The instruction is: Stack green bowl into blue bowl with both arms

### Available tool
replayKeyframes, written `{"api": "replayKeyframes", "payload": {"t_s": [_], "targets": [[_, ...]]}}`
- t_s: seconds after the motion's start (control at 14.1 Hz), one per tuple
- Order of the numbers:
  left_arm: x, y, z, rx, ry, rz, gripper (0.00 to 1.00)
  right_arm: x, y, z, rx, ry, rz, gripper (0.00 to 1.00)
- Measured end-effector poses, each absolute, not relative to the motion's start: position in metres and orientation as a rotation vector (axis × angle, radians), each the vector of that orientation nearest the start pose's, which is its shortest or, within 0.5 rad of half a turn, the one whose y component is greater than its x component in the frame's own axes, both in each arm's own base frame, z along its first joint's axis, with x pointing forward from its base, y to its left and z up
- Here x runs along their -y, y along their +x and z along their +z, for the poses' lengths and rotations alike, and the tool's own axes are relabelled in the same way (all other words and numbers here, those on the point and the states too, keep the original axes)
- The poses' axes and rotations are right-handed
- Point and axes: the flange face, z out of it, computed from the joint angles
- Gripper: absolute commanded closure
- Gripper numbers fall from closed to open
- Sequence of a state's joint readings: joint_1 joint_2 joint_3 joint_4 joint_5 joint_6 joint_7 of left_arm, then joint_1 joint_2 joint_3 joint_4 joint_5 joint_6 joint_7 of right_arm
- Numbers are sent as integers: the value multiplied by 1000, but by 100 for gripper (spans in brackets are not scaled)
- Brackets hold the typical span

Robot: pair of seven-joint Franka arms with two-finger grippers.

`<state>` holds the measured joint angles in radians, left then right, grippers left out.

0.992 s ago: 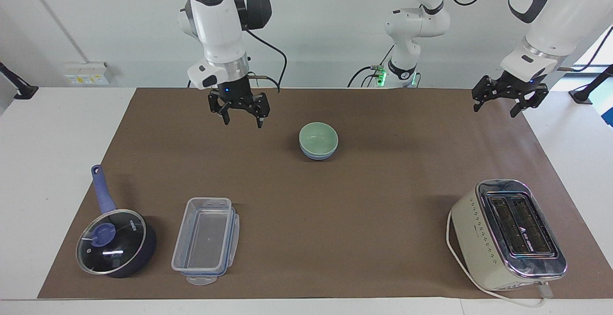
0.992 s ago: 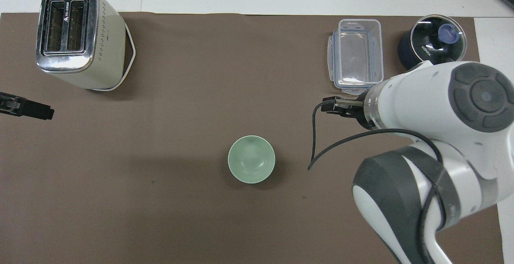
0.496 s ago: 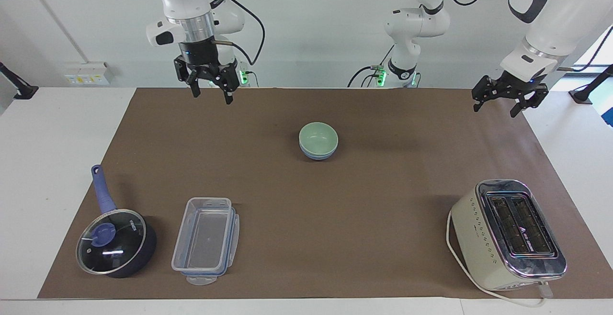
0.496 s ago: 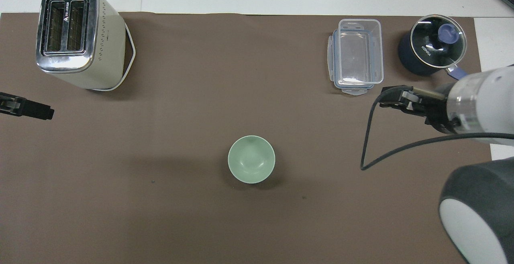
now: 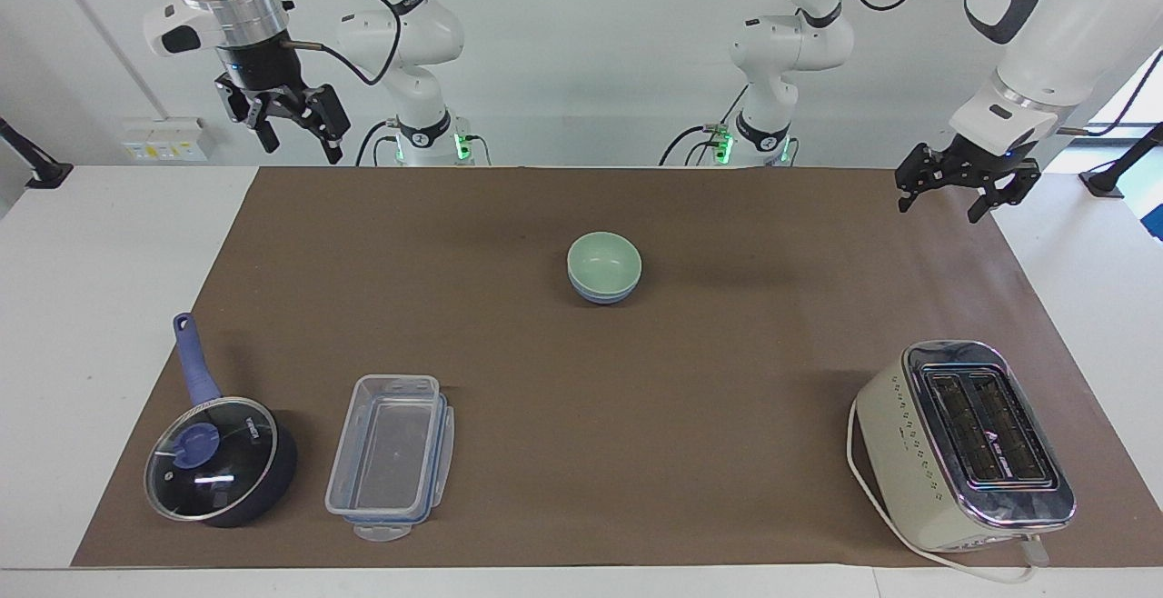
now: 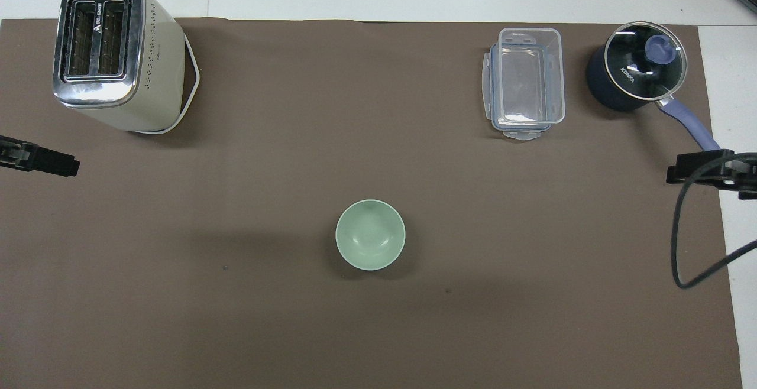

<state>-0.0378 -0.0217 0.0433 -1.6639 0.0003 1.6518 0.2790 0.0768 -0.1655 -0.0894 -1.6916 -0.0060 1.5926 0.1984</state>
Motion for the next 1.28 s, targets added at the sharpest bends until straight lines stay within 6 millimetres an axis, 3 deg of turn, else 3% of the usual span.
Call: {"api": "replayKeyframes", "payload": {"t_s": [0.57, 1.28], "targets": [[-3, 554, 599, -428, -3111, -15, 0, 6, 513, 652, -237, -3127, -61, 0], [-3, 554, 599, -428, -3111, -15, 0, 25, 507, 665, -139, -3150, -36, 0]]}}
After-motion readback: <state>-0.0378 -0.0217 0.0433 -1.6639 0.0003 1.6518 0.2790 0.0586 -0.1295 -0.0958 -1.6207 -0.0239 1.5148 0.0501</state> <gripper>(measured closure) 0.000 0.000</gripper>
